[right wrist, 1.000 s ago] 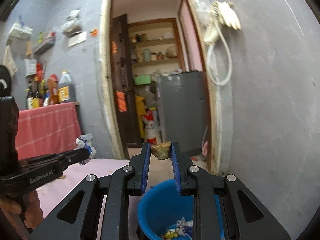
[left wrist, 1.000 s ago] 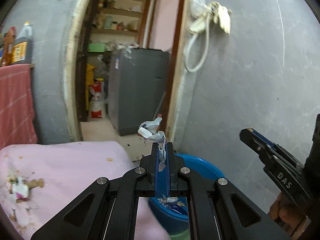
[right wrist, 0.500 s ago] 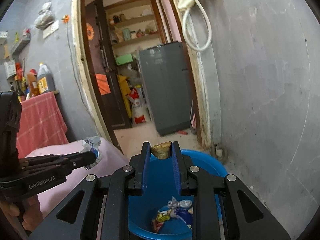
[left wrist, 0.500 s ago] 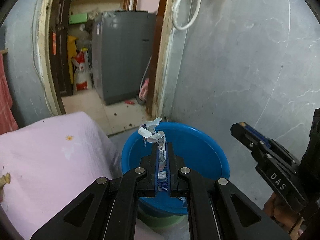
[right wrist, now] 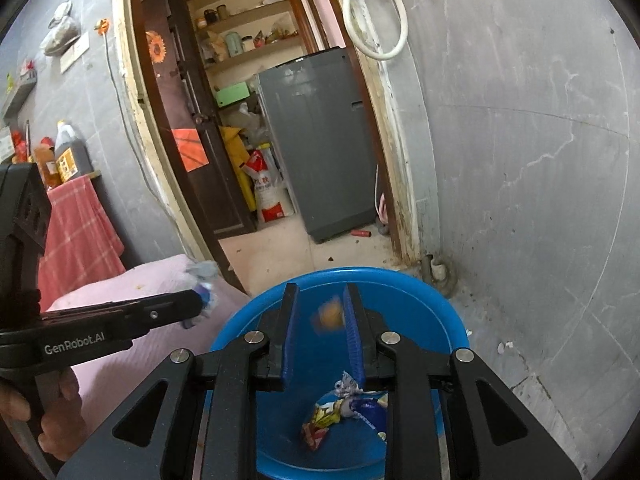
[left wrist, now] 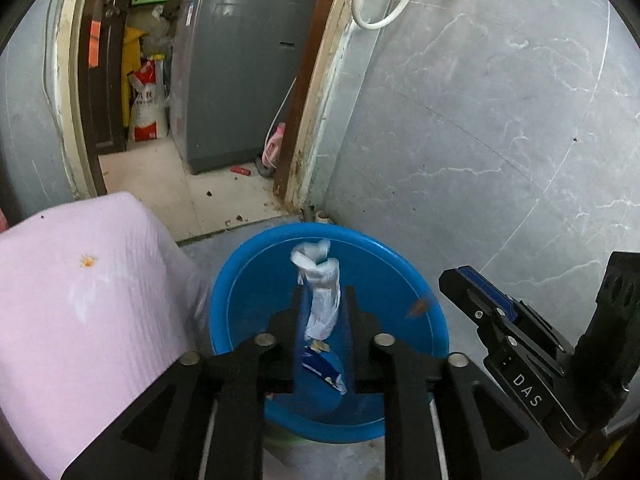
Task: Collect trash
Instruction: 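Open the left tool over the bucket while the right tool drops the crumb, then move both tools back over the table toward the remaining trash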
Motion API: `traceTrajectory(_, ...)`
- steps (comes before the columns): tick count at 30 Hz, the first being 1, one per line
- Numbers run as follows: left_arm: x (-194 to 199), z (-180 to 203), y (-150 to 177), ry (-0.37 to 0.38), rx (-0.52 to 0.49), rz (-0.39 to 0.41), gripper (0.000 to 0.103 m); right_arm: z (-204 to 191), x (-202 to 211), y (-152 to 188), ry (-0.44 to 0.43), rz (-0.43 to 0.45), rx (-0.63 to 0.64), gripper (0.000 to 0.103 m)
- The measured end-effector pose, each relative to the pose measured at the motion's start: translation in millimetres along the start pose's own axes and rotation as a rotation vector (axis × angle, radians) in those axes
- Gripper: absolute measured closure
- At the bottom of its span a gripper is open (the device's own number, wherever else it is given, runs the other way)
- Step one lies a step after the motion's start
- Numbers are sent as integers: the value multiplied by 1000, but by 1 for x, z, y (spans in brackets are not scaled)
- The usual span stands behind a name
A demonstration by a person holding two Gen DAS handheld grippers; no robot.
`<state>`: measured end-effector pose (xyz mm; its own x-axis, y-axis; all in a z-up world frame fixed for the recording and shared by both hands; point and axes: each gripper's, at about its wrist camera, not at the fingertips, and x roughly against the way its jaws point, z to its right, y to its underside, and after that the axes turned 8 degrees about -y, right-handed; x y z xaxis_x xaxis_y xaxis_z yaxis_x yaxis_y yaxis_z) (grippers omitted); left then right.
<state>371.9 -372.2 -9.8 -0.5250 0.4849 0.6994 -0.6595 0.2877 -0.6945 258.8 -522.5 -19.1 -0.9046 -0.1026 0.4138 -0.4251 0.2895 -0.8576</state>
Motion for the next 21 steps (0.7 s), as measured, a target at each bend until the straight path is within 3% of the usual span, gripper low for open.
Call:
traceTrajectory(2, 3, -4, 1, 6, 18, 0, 78, 2, 2, 0, 3, 4, -6, 80)
traceTrajectory(8, 16, -12, 0, 7, 62, 23, 74, 1, 3, -3, 8, 20, -14, 78)
traceTrajectory(10, 25, -14, 1, -8, 69, 51, 65, -1, 5, -4, 7, 34, -10, 74)
traceTrajectory(17, 68, -24, 7, -111, 72, 188, 36, -20, 20, -10, 6, 95, 25, 51)
traceTrajectory(19, 84, -29, 12, -147, 78, 240, 16, -28, 28, -12, 9, 123, 43, 41)
traceTrajectory(21, 98, -33, 17, -178, 86, 291, 7, -36, 37, -14, 13, 157, 56, 23)
